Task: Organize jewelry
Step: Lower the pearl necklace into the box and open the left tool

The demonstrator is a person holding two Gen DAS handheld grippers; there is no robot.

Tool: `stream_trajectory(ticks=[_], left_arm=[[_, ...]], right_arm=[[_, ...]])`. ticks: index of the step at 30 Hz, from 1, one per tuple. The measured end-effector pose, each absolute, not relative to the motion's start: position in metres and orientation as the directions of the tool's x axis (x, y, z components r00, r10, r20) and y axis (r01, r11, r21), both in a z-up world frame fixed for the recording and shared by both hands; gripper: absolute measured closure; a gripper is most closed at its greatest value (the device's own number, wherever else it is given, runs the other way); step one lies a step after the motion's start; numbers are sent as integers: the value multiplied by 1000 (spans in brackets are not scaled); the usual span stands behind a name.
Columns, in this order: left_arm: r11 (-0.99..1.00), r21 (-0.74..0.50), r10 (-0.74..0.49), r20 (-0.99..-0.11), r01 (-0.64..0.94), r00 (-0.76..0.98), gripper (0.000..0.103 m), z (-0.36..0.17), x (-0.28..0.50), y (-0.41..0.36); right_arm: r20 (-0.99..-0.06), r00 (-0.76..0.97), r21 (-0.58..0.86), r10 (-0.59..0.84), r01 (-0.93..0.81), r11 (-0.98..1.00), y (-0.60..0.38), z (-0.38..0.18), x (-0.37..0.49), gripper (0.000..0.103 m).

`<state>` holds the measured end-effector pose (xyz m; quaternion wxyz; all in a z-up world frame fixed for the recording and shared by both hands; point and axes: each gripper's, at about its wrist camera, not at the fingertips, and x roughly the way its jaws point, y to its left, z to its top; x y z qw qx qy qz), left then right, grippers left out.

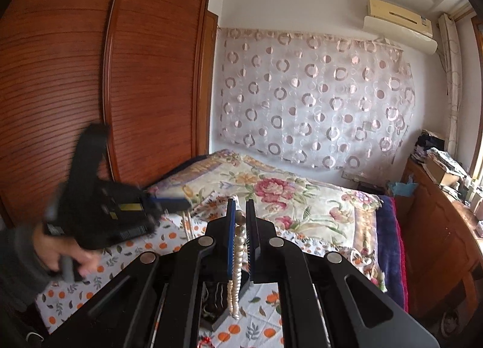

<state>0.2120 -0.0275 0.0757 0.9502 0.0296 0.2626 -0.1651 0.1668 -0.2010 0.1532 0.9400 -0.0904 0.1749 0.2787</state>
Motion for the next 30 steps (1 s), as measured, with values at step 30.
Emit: stream_trajectory(ticks=[30], left_arm=[[960, -16, -231, -614, 281, 755, 64, 0, 195, 1]], right_arm=[[-577, 620, 47, 532, -625, 779, -171, 38, 209, 94]])
